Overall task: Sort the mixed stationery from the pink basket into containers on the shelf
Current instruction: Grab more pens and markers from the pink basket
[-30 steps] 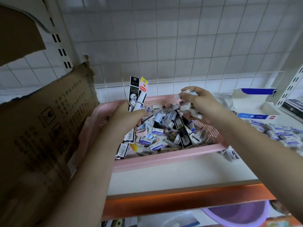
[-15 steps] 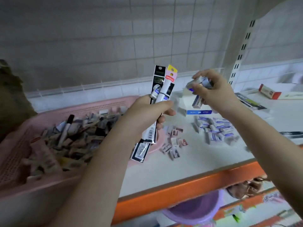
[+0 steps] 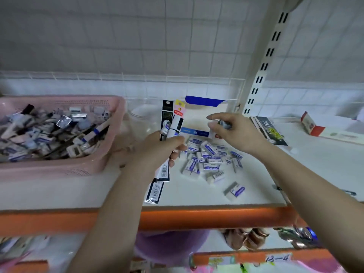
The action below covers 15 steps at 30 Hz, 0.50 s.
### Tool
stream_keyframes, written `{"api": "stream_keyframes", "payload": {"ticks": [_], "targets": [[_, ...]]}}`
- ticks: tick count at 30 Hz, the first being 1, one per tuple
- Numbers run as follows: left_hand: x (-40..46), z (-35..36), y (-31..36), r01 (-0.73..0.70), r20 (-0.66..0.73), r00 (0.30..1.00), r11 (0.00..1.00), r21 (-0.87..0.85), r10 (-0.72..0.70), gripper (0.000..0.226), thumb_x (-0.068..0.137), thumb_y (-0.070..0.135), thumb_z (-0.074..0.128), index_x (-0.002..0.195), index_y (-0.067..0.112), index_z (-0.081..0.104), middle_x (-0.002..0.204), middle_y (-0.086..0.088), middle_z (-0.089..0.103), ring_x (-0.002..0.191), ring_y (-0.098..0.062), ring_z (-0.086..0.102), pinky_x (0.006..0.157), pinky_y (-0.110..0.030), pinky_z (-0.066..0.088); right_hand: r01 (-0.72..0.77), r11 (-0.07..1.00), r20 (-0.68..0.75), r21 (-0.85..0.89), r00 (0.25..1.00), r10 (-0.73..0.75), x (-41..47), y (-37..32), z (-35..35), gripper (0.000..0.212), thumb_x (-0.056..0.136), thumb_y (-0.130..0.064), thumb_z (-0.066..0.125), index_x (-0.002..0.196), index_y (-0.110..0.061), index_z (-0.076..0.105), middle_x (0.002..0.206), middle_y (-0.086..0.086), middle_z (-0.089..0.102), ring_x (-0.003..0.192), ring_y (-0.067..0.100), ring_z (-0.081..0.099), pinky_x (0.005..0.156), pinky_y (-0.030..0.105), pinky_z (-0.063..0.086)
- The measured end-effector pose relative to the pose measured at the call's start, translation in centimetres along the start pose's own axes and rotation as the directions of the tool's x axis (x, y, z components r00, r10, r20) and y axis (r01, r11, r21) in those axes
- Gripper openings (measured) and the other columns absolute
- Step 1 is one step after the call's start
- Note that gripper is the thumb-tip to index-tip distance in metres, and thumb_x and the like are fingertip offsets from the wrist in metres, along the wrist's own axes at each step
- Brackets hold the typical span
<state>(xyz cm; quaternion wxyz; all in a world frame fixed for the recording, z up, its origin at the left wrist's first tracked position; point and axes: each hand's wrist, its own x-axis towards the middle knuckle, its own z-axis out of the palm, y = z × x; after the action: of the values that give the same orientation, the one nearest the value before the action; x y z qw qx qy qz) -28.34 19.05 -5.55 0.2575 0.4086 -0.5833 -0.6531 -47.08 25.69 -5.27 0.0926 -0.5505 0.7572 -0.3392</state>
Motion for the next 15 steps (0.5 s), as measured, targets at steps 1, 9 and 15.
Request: {"api": "stream_keyframes", "payload": {"ticks": [1, 9, 15], "targets": [[0.1, 0.1, -0.1, 0.002, -0.015, 1.0, 1.0, -0.003, -0.002, 0.013, 0.091, 0.011, 0.059, 0.079, 0.013, 0.056, 0.061, 0.001, 0.064, 0.038, -0.006, 0.039, 0.037, -0.016, 0.033, 0.012, 1.0, 0.04, 0.0, 0.999, -0.012, 0.0, 0.0, -0.3, 0.029, 0.093, -0.037, 0.054, 0.119, -0.028, 0.063, 0.099, -0.012, 0.061, 0.091, 0.011, 0.06, 0.088, 0.024, 0.044], [-0.2, -0.1, -0.6, 0.014, -0.056, 0.998, 0.999, 0.047, -0.012, 0.012, 0.091, 0.01, 0.058, 0.079, 0.014, 0.058, 0.066, -0.001, 0.064, 0.046, -0.009, 0.041, 0.039, -0.017, 0.036, -0.125, 0.932, 0.091, 0.341, 0.991, 0.1, 0.1, 0.6, -1.2, 0.012, 0.092, -0.017, 0.06, 0.102, -0.024, 0.062, 0.094, 0.011, 0.064, 0.073, 0.015, 0.064, 0.054, 0.026, 0.043], [0.4, 0.2, -1.3, 0.031, -0.042, 0.999, 0.997, 0.075, -0.028, 0.007, 0.09, 0.011, 0.059, 0.083, 0.013, 0.058, 0.071, -0.003, 0.064, 0.05, -0.01, 0.042, 0.042, -0.018, 0.036, 0.0, 0.981, -0.002, 0.194, 1.0, 0.001, 0.7, 0.3, 1.0, 0.006, 0.094, -0.023, 0.056, 0.093, -0.019, 0.061, 0.071, 0.004, 0.055, 0.06, 0.016, 0.053, 0.051, 0.016, 0.042]]}}
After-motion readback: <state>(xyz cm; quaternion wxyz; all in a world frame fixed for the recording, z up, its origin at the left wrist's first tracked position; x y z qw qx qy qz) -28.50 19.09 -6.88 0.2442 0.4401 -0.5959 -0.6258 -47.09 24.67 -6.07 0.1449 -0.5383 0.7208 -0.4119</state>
